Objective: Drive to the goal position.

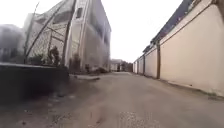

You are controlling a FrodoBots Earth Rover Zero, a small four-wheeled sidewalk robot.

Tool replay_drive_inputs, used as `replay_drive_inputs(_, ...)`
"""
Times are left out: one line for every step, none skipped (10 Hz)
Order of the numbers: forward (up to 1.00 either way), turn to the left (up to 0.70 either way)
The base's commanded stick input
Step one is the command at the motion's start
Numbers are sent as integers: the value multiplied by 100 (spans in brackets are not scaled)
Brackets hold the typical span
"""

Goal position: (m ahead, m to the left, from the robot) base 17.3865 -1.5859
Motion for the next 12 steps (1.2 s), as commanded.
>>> replay_drive_inputs(50, 0)
replay_drive_inputs(50, 0)
replay_drive_inputs(50, 0)
replay_drive_inputs(50, 0)
replay_drive_inputs(50, 0)
replay_drive_inputs(50, 0)
replay_drive_inputs(50, 0)
replay_drive_inputs(50, -50)
replay_drive_inputs(50, -46)
replay_drive_inputs(50, -24)
replay_drive_inputs(50, -2)
replay_drive_inputs(50, 0)
